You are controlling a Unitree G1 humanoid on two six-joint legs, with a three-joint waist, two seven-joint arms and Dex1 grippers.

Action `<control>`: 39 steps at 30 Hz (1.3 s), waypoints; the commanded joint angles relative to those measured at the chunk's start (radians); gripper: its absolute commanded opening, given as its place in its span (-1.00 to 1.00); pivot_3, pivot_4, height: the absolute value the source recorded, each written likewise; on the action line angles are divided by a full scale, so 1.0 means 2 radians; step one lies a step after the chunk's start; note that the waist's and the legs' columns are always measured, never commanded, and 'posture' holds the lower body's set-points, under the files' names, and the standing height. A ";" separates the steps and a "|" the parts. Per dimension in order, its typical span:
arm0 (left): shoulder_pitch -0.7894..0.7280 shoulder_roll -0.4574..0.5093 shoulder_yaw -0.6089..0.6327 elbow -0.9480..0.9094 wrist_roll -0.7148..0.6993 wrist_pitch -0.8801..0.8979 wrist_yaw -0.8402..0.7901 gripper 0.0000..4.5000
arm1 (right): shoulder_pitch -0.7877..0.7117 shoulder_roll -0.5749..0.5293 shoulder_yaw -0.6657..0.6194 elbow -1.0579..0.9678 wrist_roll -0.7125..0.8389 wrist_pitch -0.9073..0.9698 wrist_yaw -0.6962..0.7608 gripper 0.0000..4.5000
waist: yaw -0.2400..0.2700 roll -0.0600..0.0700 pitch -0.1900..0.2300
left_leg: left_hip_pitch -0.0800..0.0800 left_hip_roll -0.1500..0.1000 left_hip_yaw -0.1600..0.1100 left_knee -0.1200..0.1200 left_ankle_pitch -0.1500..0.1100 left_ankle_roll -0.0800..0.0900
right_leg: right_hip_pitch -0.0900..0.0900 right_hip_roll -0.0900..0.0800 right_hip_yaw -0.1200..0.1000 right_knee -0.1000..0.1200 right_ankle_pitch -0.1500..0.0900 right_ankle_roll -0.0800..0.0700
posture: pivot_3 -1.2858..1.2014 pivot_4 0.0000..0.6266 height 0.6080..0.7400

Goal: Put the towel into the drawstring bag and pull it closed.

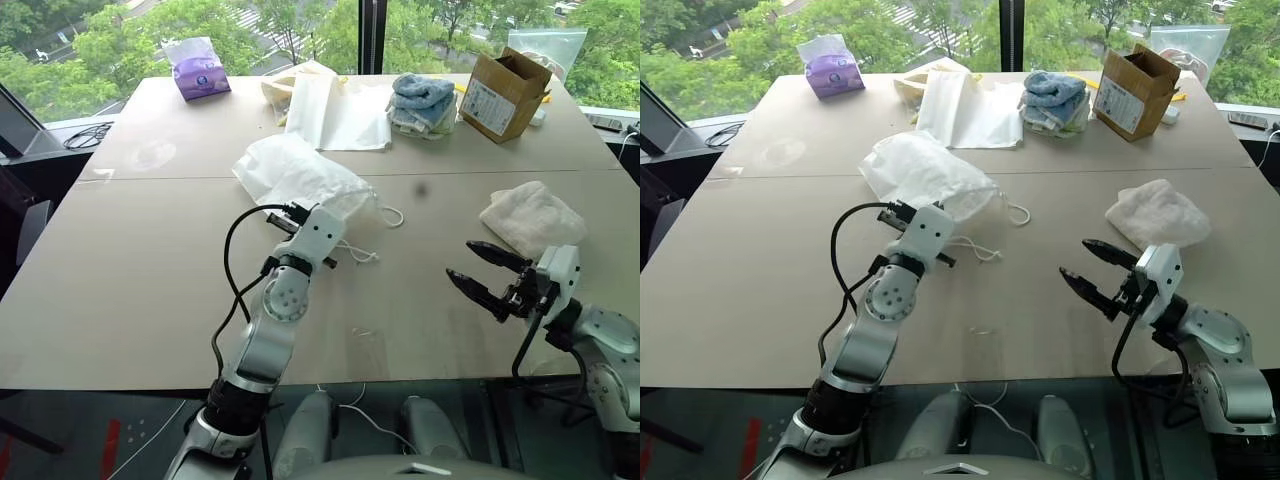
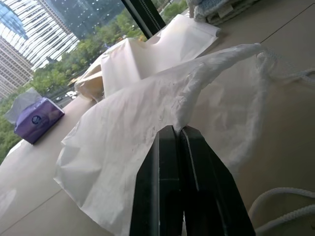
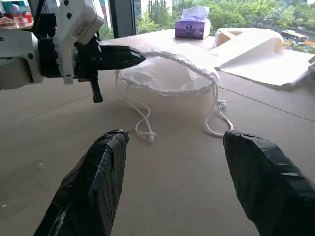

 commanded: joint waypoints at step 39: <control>-0.021 -0.009 0.085 -0.028 -0.076 0.004 -0.057 -1.00 | -0.314 -0.111 -0.005 0.383 -0.116 0.356 -0.076 0.98 | -0.002 -0.001 -0.001 | -0.001 -0.001 0.001 0.000 0.001 -0.001 | -0.001 0.000 0.000 0.000 0.000 0.000 | 0.03 -0.52 1.00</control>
